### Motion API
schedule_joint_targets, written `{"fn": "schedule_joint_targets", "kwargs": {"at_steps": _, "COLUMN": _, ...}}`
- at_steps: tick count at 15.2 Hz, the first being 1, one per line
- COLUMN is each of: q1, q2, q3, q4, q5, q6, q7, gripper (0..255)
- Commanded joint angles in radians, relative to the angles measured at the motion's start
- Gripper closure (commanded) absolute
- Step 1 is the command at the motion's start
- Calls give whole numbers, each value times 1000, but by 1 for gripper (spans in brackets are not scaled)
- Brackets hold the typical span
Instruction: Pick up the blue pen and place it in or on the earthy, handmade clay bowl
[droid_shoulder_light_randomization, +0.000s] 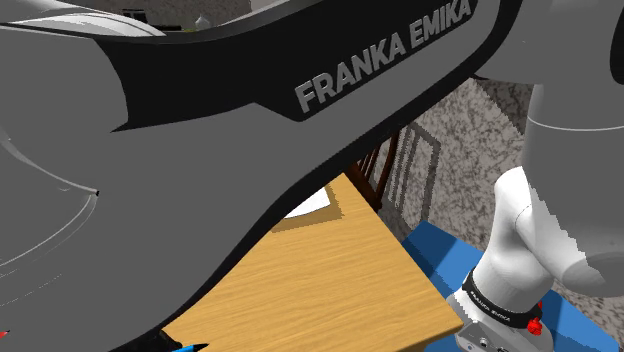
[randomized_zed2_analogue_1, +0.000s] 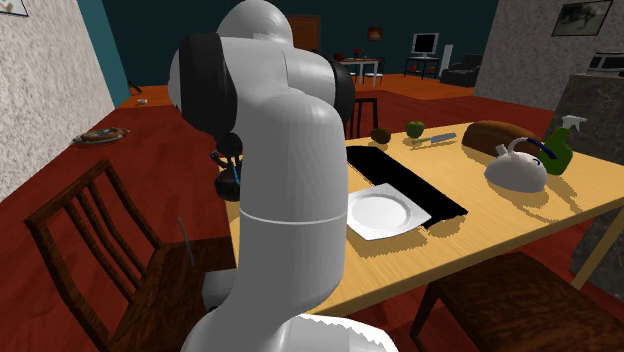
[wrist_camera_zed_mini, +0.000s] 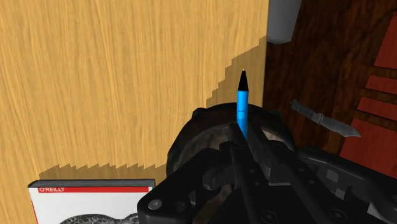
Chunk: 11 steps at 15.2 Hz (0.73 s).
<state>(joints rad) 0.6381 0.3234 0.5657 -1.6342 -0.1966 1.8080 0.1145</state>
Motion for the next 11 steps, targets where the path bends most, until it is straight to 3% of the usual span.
{"fn": "schedule_joint_targets", "kwargs": {"at_steps": 1, "q1": 0, "q2": 0, "q3": 0, "q4": 0, "q5": 0, "q6": 0, "q7": 0, "gripper": 255}}
{"fn": "schedule_joint_targets", "kwargs": {"at_steps": 2, "q1": 0, "q2": 0, "q3": 0, "q4": 0, "q5": 0, "q6": 0, "q7": 0, "gripper": 0}}
{"fn": "schedule_joint_targets", "kwargs": {"at_steps": 7, "q1": 0, "q2": 0, "q3": 0, "q4": 0, "q5": 0, "q6": 0, "q7": 0, "gripper": 0}}
{"fn": "schedule_joint_targets", "kwargs": {"at_steps": 11, "q1": 15, "q2": 4, "q3": 5, "q4": 133, "q5": 3, "q6": -128, "q7": -5, "gripper": 0}}
